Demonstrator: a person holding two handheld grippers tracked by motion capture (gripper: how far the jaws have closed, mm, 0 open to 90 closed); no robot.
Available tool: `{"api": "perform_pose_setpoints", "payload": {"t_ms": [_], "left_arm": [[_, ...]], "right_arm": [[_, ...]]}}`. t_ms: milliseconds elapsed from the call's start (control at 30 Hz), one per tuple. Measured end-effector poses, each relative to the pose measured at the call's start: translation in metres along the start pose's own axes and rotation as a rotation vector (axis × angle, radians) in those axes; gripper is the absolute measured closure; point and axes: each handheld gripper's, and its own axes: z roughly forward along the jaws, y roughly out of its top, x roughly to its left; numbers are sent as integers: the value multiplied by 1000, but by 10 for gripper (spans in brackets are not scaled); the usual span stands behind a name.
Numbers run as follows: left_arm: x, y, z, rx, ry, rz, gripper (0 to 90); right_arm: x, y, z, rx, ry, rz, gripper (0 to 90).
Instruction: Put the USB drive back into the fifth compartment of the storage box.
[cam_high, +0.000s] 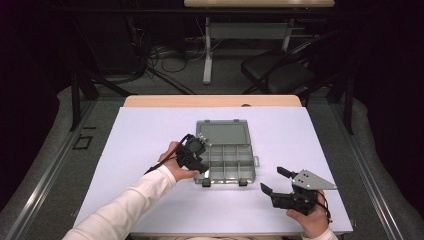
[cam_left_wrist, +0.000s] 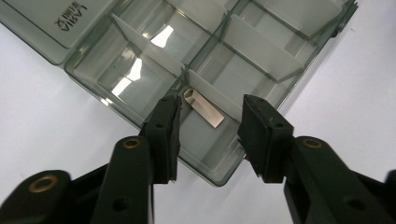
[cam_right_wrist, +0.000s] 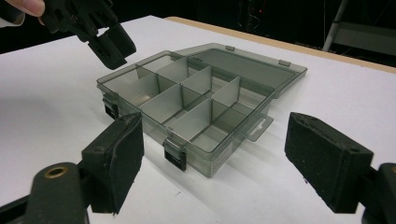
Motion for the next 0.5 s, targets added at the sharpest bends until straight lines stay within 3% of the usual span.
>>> {"api": "perform_pose_setpoints", "payload": {"t_ms": [67,267,500], "left_arm": [[0,-1,-1,-17,-5,3,526],[0,-2,-6,-73,-2,63,473],[4,-5,-18,-125,-26,4,458]], "right_arm": [[0,0,0,0,0,0,196],[0,0,0,0,0,-1,196],[0,0,0,0,0,-1,196]]}}
